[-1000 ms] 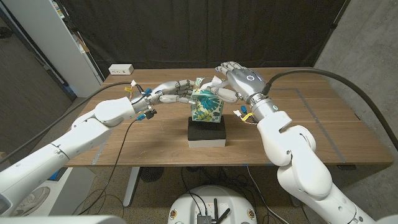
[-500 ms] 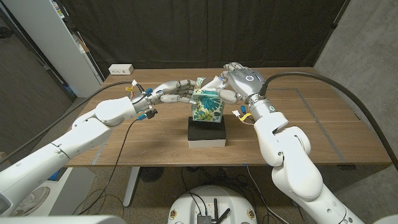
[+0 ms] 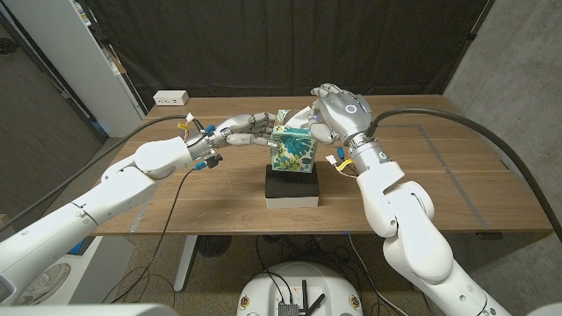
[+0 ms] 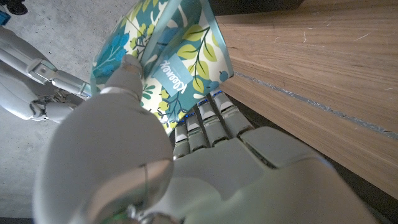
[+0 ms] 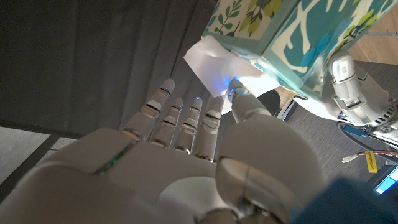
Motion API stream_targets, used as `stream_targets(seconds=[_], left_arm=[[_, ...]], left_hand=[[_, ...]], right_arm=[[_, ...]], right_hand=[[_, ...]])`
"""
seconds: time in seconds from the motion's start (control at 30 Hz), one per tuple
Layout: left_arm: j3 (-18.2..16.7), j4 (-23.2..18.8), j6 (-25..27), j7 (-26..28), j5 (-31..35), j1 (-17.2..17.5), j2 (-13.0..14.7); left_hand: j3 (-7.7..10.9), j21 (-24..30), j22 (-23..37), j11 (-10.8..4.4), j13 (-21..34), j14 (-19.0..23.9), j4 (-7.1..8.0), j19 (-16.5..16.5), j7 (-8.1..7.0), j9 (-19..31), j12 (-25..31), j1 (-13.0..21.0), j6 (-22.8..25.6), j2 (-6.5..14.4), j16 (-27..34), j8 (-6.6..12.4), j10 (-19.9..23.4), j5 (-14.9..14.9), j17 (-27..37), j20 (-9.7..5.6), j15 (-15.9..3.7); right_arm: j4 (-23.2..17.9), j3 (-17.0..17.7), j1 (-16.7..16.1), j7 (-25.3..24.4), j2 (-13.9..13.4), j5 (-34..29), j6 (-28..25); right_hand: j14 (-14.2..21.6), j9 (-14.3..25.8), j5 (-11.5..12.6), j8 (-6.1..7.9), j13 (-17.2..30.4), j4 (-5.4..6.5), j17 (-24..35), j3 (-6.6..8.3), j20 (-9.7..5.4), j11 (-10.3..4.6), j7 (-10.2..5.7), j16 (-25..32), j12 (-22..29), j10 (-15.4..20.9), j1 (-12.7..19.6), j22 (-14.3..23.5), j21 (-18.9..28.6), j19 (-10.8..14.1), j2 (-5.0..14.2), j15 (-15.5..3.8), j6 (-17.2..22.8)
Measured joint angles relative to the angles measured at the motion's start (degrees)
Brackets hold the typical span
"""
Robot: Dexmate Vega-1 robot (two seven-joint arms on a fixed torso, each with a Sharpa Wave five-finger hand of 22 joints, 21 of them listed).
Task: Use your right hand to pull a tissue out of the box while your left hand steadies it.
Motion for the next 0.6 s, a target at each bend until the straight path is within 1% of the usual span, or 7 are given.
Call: stream_targets(seconds=[0.03,0.1,0.2,0.3,0.4,0.43,0.6], left_arm=[[0.0,0.0,0.0,0.0,0.0,0.0,0.0],[0.0,0.0,0.1,0.0,0.0,0.0,0.0],[0.0,0.0,0.2,0.0,0.0,0.0,0.0],[0.0,0.0,0.2,-0.1,0.0,-0.2,-0.1],[0.0,0.1,0.4,-0.2,0.0,-0.3,-0.1],[0.0,0.1,0.4,-0.3,0.0,-0.3,-0.1],[0.4,0.6,0.6,-0.6,0.0,-1.0,-0.4]], left_hand=[[0.09,0.0,0.0,0.0,0.0,0.0,0.08,0.0,0.0,0.0,0.0,0.0,0.0,0.0,0.0,0.0,0.0,0.0,0.0,0.0,0.0],[0.16,0.0,0.0,0.0,0.0,0.0,0.14,0.0,0.0,0.0,0.0,0.0,0.0,0.0,0.0,0.0,0.0,0.0,0.0,0.0,0.0],[0.17,0.0,0.0,0.01,0.0,0.0,0.15,0.0,0.0,0.0,0.0,0.0,0.0,0.0,0.0,0.0,0.0,0.2,0.0,0.0,0.0],[0.17,0.0,0.0,0.01,0.0,0.0,0.15,0.0,0.0,0.0,0.0,0.0,0.0,0.0,0.0,0.0,0.0,0.2,0.0,0.0,0.0],[0.17,0.0,0.0,0.01,0.0,0.0,0.15,0.0,0.0,0.0,0.0,-0.1,0.0,-0.1,0.0,0.0,0.0,0.2,0.0,0.0,0.0],[0.17,0.0,0.0,0.01,0.0,0.0,0.15,0.0,0.0,-0.1,0.0,-0.1,0.0,-0.1,0.0,0.0,0.0,0.2,0.0,0.0,0.0],[0.17,0.0,0.0,0.23,0.0,0.0,0.15,0.0,0.0,-0.2,0.0,-0.1,0.0,-0.1,-0.2,0.0,-0.2,0.2,0.0,0.0,0.0]], right_arm=[[0.1,0.0,0.0,0.0,0.0,0.0,0.0],[0.3,-0.1,0.0,-2.2,0.0,-0.2,0.1],[0.9,-0.4,0.0,-3.1,0.1,-0.6,0.1],[1.3,-0.6,0.0,-4.4,0.3,-1.2,0.0],[1.9,-0.8,0.1,-4.9,0.4,-1.4,-0.1],[2.1,-0.8,0.1,-6.6,0.4,-1.7,-0.3],[2.9,-0.8,0.5,-8.3,0.1,-1.6,-0.3]], right_hand=[[0.1,0.3,0.0,0.24,0.1,0.29,0.1,-0.29,0.09,-0.45,0.0,0.0,0.0,0.0,0.3,0.0,0.0,0.1,-0.04,-0.15,0.0],[0.2,0.9,0.0,0.78,0.2,0.6,0.2,-1.08,0.09,-1.34,-0.06,0.0,0.0,0.1,0.6,0.0,0.0,0.1,0.25,-0.2,0.0],[0.2,1.6,0.0,1.27,0.2,0.99,0.4,-1.84,-0.12,-2.07,-1.04,0.2,0.0,0.4,0.8,0.2,0.0,0.3,0.49,-0.2,-0.2],[0.2,2.0,0.0,1.32,0.2,1.07,0.5,-2.17,0.1,-2.15,-1.04,0.3,0.0,0.3,1.0,0.3,0.0,0.5,0.7,-0.2,-0.2],[0.2,2.3,0.0,1.81,0.5,1.22,0.6,-2.79,0.09,-2.15,-1.04,0.3,0.0,0.3,1.2,0.3,0.0,0.5,0.87,-0.2,-0.2],[0.2,2.5,0.0,1.9,0.5,1.22,0.7,-2.79,0.09,-2.15,-1.1,0.3,0.0,0.3,1.3,0.3,0.0,0.5,0.94,-0.2,-0.3],[0.2,3.1,0.0,2.11,0.5,1.45,0.9,-3.52,0.09,-2.15,-1.46,0.5,0.0,0.3,1.4,0.3,0.0,0.5,1.08,-0.2,-0.6]])
